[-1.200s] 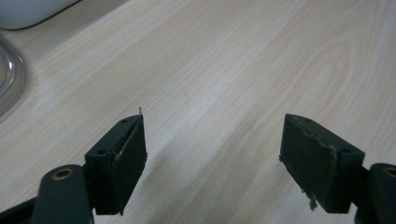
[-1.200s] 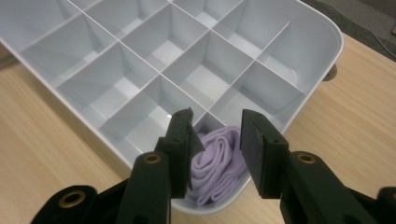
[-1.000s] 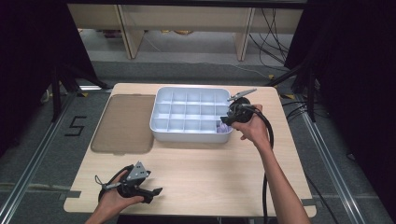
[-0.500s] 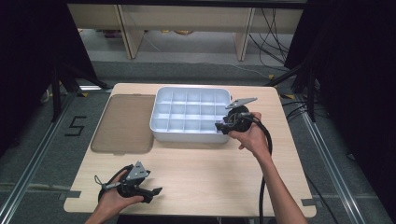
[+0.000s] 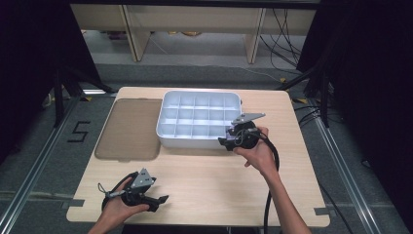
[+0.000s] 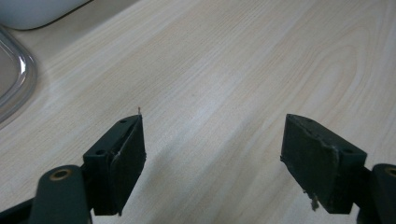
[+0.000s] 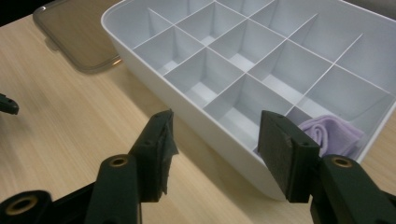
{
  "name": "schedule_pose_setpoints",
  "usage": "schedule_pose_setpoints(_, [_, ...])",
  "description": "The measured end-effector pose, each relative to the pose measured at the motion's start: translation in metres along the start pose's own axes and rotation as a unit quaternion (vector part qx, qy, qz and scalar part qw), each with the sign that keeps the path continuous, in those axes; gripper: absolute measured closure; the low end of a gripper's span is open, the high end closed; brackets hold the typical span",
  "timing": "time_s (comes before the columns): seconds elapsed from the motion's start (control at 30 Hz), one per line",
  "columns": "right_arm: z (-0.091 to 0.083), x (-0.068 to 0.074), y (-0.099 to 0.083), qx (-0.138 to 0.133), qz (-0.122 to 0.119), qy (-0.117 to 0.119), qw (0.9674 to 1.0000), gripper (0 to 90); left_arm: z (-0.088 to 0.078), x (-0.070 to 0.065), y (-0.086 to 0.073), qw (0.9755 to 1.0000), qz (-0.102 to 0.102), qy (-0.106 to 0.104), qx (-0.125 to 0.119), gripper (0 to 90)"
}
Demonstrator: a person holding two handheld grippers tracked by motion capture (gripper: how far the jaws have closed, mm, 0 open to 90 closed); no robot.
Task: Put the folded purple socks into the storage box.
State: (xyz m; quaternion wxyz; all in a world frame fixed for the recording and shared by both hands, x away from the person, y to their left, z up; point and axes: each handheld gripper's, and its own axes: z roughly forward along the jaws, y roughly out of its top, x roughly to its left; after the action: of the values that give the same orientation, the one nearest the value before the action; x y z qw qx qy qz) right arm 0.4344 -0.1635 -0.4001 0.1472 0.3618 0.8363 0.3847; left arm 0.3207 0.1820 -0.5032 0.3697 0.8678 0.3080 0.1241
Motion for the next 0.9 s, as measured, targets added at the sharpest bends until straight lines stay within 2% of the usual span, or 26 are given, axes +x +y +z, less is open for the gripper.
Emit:
schedule_pose_setpoints(0.07, [0.000,0.005,-0.004,-0.008,-0.002,0.005,1.0000,44.9,0.000,0.000,0.000,1.0000,-0.003,0.001,-0.001,21.4])
schedule_pose_setpoints(0.1, [-0.001,0.008,-0.006,-0.006,0.008,0.011,0.9999,44.7,0.000,-0.001,0.000,1.0000,-0.004,0.000,-0.003,21.4])
schedule_pose_setpoints(0.13, [0.001,0.009,-0.007,-0.012,0.002,0.011,0.9999,43.5,0.000,-0.001,0.000,1.0000,-0.003,-0.001,-0.001,21.4])
schedule_pose_setpoints(0.17, [0.002,0.011,-0.008,-0.006,-0.002,0.016,0.9998,42.8,0.001,-0.001,0.000,1.0000,-0.007,0.001,0.001,21.4])
schedule_pose_setpoints(0.2, [0.003,0.012,-0.008,-0.013,-0.004,0.017,0.9998,42.7,0.000,-0.001,0.000,1.0000,0.002,0.002,-0.001,21.4])
schedule_pose_setpoints(0.33, [0.003,0.018,-0.010,-0.021,-0.003,0.016,0.9996,41.0,0.000,-0.001,0.000,1.0000,0.003,-0.003,-0.003,21.4])
schedule_pose_setpoints(0.37, [0.002,0.019,-0.010,-0.017,0.001,0.022,0.9996,40.8,0.000,-0.001,0.000,1.0000,-0.002,-0.003,-0.005,21.4])
schedule_pose_setpoints(0.4, [0.002,0.020,-0.010,-0.021,-0.005,0.022,0.9995,40.4,0.001,-0.001,0.000,0.9999,-0.013,-0.005,-0.010,21.4])
schedule_pose_setpoints(0.43, [0.002,0.022,-0.011,-0.027,-0.005,0.018,0.9995,39.9,0.000,0.001,0.000,1.0000,-0.001,0.002,-0.004,21.4])
schedule_pose_setpoints(0.47, [0.001,0.023,-0.011,-0.025,-0.005,0.020,0.9995,39.3,-0.001,0.002,0.000,1.0000,0.001,0.002,-0.002,21.4])
schedule_pose_setpoints(0.5, [0.001,0.025,-0.012,-0.023,-0.006,0.022,0.9995,39.2,-0.001,0.001,0.000,0.9999,-0.011,-0.002,-0.006,21.4])
schedule_pose_setpoints(0.53, [0.001,0.029,-0.014,-0.016,0.000,0.025,0.9996,38.3,-0.001,0.002,0.000,1.0000,-0.004,0.004,-0.005,21.3])
schedule_pose_setpoints(0.6, [0.002,0.029,-0.016,-0.022,-0.015,0.023,0.9994,37.1,-0.001,0.003,0.000,1.0000,-0.006,0.002,-0.008,21.3])
schedule_pose_setpoints(0.63, [0.003,0.032,-0.018,-0.017,-0.007,0.030,0.9994,36.7,-0.001,0.002,-0.001,0.9999,-0.014,0.001,-0.009,21.3])
schedule_pose_setpoints(0.67, [0.003,0.032,-0.019,-0.015,-0.013,0.026,0.9995,35.8,-0.001,0.002,-0.001,0.9999,-0.013,0.001,-0.008,21.3])
schedule_pose_setpoints(0.7, [0.003,0.033,-0.020,-0.009,-0.007,0.026,0.9996,35.4,-0.001,0.002,-0.001,0.9999,-0.011,0.002,-0.008,21.3])
schedule_pose_setpoints(0.73, [0.005,0.033,-0.021,-0.017,-0.014,0.030,0.9993,35.2,-0.002,0.003,0.000,1.0000,-0.001,0.002,-0.008,21.2])
schedule_pose_setpoints(0.83, [0.005,0.036,-0.024,-0.007,-0.009,0.026,0.9996,33.8,-0.002,0.004,0.000,1.0000,0.002,0.004,-0.006,21.3])
schedule_pose_setpoints(0.9, [0.007,0.037,-0.026,-0.009,-0.008,0.033,0.9994,33.5,-0.002,0.003,0.000,1.0000,-0.001,0.005,-0.006,21.2])
